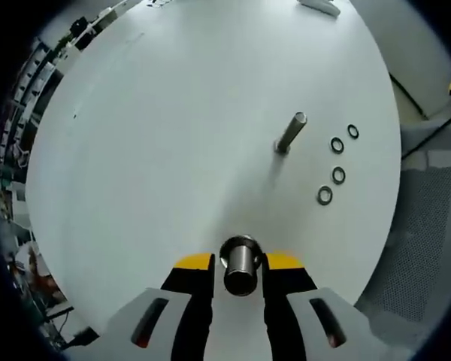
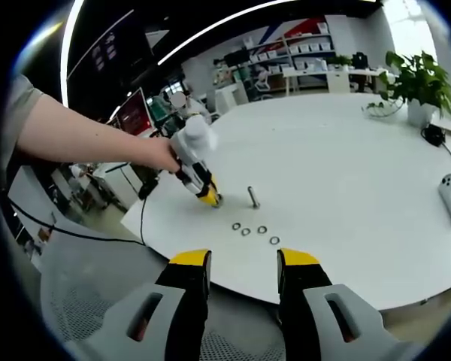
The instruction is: Place the washer onto the threaded stud by aligning its center hole with the stud, sliding it down to the base, and recovering from edge contact or off-axis alignment until the washer reaches the visible bottom stop.
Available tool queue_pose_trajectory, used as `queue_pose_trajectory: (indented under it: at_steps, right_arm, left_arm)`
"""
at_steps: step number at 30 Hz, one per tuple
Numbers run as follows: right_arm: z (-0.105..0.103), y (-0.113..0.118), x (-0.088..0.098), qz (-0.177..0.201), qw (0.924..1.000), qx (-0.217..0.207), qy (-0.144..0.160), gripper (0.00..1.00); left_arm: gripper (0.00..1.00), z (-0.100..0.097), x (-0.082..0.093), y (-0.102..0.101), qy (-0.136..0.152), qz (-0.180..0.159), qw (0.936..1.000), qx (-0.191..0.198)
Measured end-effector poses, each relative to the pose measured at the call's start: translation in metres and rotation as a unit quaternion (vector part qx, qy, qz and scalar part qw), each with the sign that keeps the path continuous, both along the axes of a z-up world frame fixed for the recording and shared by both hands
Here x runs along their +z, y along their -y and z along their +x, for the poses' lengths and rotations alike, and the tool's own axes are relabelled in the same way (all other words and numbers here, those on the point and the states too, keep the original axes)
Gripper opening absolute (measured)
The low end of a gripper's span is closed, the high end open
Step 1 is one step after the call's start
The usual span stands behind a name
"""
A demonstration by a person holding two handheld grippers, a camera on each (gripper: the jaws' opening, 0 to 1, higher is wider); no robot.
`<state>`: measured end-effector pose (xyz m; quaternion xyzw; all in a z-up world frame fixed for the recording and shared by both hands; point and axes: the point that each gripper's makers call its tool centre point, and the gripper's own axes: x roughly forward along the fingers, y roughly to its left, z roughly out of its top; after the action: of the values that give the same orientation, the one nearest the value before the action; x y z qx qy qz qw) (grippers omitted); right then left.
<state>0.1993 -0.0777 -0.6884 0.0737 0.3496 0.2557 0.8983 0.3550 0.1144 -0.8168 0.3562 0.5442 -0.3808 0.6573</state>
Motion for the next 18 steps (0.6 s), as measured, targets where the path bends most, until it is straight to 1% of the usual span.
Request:
queue_pose_trajectory:
  at_steps: [3,5,7,12,15,17,18]
  right_arm:
    - [-0.001,-0.001,0.000,-0.001,1.0000,0.001,-0.001,0.37]
    - [-0.001,-0.001,0.000,-0.002,1.0000,0.002,-0.001,0.37]
    - [0.000,0.000,0.000,-0.002,1.0000,0.001,0.000,0.37]
    - [-0.001,-0.001,0.001,-0.002,1.0000,0.003,0.003,0.37]
    - [-0.002,-0.002,0.000,-0.005,1.0000,0.007,0.001,0.37]
    - [-0.001,-0.002,0.000,-0.007,0.9999,0.009,0.002,0.37]
    - [-0.002,-0.002,0.000,-0.007,0.9999,0.009,0.002,0.37]
  left_arm:
    - [0.26,0.003,0.006,-0.001,0.016,-0.010,0.9998,0.011]
    - [0.28,0.005,0.009,-0.003,0.024,-0.018,0.9994,0.016]
    - [0.31,0.008,0.012,-0.008,0.041,-0.021,0.9988,0.015]
    - [0.30,0.002,0.021,-0.019,0.055,-0.039,0.9969,0.040]
    - [0.29,-0.009,0.021,-0.025,0.037,-0.054,0.9952,0.072]
    - [0.29,-0.013,0.024,-0.032,0.049,-0.056,0.9946,0.072]
    - [0.29,-0.014,0.025,-0.033,0.050,-0.058,0.9942,0.076]
